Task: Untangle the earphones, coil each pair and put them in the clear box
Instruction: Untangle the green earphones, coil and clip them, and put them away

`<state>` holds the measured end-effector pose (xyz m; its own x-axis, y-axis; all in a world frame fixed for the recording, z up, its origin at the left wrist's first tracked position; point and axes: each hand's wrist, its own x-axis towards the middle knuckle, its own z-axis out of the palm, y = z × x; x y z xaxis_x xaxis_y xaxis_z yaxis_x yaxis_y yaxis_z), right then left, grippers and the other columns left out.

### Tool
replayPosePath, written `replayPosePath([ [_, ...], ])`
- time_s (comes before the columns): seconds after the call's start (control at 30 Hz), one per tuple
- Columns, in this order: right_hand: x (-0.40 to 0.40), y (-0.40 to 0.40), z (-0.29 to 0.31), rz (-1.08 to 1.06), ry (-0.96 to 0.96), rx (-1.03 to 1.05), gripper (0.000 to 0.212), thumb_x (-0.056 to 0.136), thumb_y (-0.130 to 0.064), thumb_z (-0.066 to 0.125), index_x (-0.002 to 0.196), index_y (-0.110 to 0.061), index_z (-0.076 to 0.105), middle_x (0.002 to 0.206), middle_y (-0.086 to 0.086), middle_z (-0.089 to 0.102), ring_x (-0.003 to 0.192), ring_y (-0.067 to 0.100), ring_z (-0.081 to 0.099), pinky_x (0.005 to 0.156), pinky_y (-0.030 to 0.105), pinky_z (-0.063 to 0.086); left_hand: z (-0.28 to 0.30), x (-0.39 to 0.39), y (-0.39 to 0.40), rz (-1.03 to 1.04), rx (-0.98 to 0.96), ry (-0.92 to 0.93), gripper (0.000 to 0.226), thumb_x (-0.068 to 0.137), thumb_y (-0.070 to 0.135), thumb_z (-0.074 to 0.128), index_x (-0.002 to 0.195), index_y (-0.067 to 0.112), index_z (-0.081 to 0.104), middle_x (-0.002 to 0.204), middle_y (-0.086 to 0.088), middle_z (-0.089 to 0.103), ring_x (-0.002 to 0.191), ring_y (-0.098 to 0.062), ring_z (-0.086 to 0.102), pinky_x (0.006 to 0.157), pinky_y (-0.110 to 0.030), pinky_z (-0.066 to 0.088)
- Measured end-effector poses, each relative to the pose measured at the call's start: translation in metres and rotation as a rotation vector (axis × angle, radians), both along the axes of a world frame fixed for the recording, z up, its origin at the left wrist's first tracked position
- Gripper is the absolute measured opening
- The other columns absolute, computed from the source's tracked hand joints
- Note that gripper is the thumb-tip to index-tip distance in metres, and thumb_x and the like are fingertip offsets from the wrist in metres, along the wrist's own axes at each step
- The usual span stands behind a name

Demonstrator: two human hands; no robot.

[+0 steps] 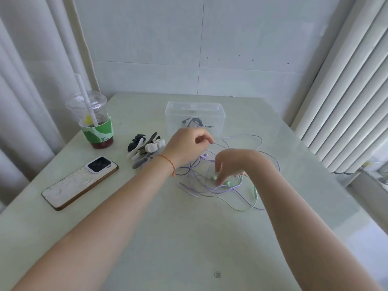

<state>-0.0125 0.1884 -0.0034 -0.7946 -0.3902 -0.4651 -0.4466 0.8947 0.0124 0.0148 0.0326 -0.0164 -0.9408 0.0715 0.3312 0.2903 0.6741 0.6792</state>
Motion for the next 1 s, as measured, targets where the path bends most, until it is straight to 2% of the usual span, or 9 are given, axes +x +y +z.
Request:
replayPosePath([
  [0.1,0.003,-0.001,-0.007,0.037,0.075,-0.024,0.035,0.08,-0.038,0.071,0.06,-0.014,0.054,0.063,0.002,0.048,0.067,0.024,0.05,0.063,0.029,0.04,-0.011,0.003,0.008,-0.095,-0.208,-0.243,0.024,0.088,0.016,0.055,0.099,0.028,0.072,0.093,0.005,0.07,0.084,-0.011,0.061,0.079,-0.024,0.046],
  [0.2,0.007,0.005,0.009,-0.044,0.14,-0.294,0.022,0.085,-0.032,0.065,0.079,-0.011,0.066,0.073,0.002,0.057,0.073,0.021,0.052,0.06,0.027,0.039,-0.024,0.004,0.006,-0.067,-0.293,-0.345,0.025,0.089,0.019,0.053,0.108,0.029,0.065,0.093,0.012,0.062,0.093,-0.011,0.058,0.083,-0.024,0.044],
  [0.33,0.004,0.014,0.029,-0.15,0.352,-0.661,0.011,0.086,-0.022,0.059,0.084,-0.012,0.063,0.081,-0.001,0.059,0.077,0.02,0.053,0.062,0.028,0.042,-0.031,0.006,-0.003,-0.032,-0.156,-0.305,0.024,0.087,0.02,0.056,0.109,0.027,0.064,0.079,0.016,0.058,0.073,0.001,0.052,0.071,-0.016,0.04],
  [0.43,-0.001,0.013,0.035,-0.2,0.497,-0.882,0.012,0.091,-0.021,0.058,0.09,-0.014,0.068,0.09,0.003,0.066,0.083,0.021,0.057,0.069,0.03,0.043,-0.031,0.005,-0.007,0.017,-0.125,-0.245,0.01,0.088,0.026,0.06,0.093,0.025,0.069,0.072,0.013,0.06,0.066,0.001,0.05,0.065,-0.018,0.039],
  [0.6,-0.011,0.016,0.043,-0.324,0.638,-0.997,0.027,0.095,-0.031,0.055,0.084,-0.006,0.058,0.082,0.006,0.055,0.075,0.02,0.046,0.06,0.033,0.025,-0.027,-0.002,-0.019,0.107,0.291,-0.217,0.031,0.098,0.032,0.052,0.077,0.021,0.072,0.078,0.003,0.075,0.073,-0.028,0.068,0.073,-0.033,0.053],
  [0.67,-0.014,0.021,0.046,-0.402,0.628,-1.036,0.032,0.096,-0.035,0.052,0.078,-0.008,0.051,0.073,0.007,0.06,0.067,0.02,0.047,0.055,0.031,0.031,-0.03,-0.006,-0.028,0.17,0.294,-0.149,0.024,0.094,0.029,0.059,0.076,0.021,0.072,0.074,0.002,0.073,0.067,-0.027,0.066,0.066,-0.031,0.054],
  [0.73,-0.017,0.027,0.049,-0.511,0.484,-1.311,0.029,0.098,-0.032,0.051,0.076,-0.013,0.048,0.06,0.004,0.059,0.054,0.017,0.049,0.052,0.026,0.039,-0.035,-0.008,-0.033,0.196,0.228,-0.137,0.013,0.09,0.024,0.066,0.079,0.021,0.071,0.066,0.004,0.067,0.054,-0.013,0.057,0.054,-0.024,0.048],
  [0.83,-0.022,0.03,0.055,-0.613,0.218,-1.722,0.022,0.098,-0.023,0.053,0.079,-0.012,0.053,0.041,-0.005,0.038,0.035,0.014,0.035,0.043,0.023,0.035,-0.042,-0.015,-0.036,0.175,0.182,-0.148,0.01,0.086,0.027,0.069,0.082,0.02,0.076,0.062,0.008,0.066,0.053,-0.005,0.054,0.065,-0.026,0.05],
  [1.0,-0.034,0.014,0.044,-0.568,0.117,-1.612,0.019,0.096,-0.008,0.049,0.088,-0.011,0.066,0.055,-0.001,0.036,0.038,0.01,0.03,0.042,0.02,0.029,-0.024,-0.021,-0.024,0.173,0.241,-0.075,0.02,0.093,0.033,0.063,0.083,0.023,0.077,0.046,0.016,0.058,0.048,-0.004,0.053,0.06,-0.021,0.044],
])
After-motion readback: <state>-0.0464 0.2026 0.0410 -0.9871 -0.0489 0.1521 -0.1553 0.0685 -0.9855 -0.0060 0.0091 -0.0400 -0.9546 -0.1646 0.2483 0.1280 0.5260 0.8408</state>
